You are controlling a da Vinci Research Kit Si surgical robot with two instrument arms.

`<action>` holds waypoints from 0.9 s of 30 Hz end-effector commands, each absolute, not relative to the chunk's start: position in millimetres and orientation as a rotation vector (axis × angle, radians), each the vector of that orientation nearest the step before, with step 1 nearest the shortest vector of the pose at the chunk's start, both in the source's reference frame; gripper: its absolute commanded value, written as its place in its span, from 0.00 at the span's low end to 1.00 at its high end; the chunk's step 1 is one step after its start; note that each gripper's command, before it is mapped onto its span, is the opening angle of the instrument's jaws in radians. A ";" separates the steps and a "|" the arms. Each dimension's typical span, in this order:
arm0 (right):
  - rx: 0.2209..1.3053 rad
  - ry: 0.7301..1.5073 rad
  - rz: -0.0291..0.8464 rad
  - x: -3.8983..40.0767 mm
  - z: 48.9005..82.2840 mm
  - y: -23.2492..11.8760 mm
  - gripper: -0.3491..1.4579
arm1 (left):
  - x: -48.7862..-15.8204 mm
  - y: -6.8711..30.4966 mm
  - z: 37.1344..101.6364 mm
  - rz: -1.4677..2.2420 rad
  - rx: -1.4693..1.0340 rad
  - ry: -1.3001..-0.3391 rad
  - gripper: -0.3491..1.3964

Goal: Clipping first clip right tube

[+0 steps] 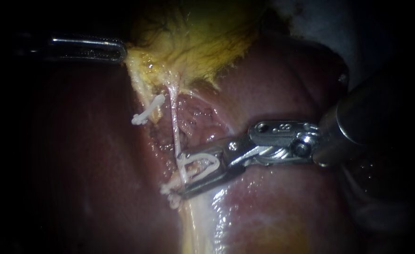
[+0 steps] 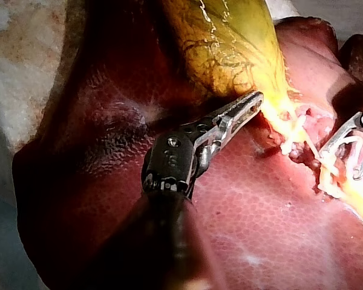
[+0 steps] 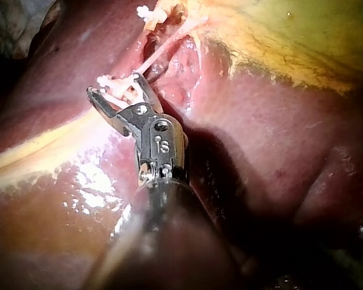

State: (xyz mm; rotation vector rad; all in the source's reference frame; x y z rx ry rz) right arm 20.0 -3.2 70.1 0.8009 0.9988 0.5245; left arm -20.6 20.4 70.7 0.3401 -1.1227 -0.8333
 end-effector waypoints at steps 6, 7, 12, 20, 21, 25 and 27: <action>0.807 0.999 0.524 19.2 69.5 -2.8 0.49 | -20.6 20.3 70.7 -0.833 0.340 -1.123 0.00; 0.808 0.999 0.524 19.0 69.4 -2.7 0.49 | -20.6 20.3 70.7 -0.833 0.340 -1.123 0.00; 0.811 0.999 0.521 18.0 69.5 -2.5 0.49 | -20.6 20.3 70.7 -0.833 0.340 -1.123 0.00; 0.806 0.999 0.519 17.8 70.8 -2.3 0.49 | -20.5 20.3 70.7 -0.833 0.340 -1.123 0.00; 0.805 0.999 0.519 17.8 71.0 -2.3 0.49 | -20.5 20.3 70.7 -0.833 0.340 -1.123 0.00; 0.800 0.999 0.517 17.7 72.3 -2.2 0.49 | -20.5 20.3 70.7 -0.833 0.340 -1.123 0.00; 0.797 0.999 0.517 17.7 72.9 -2.1 0.50 | -20.5 20.3 70.7 -0.833 0.340 -1.123 0.00</action>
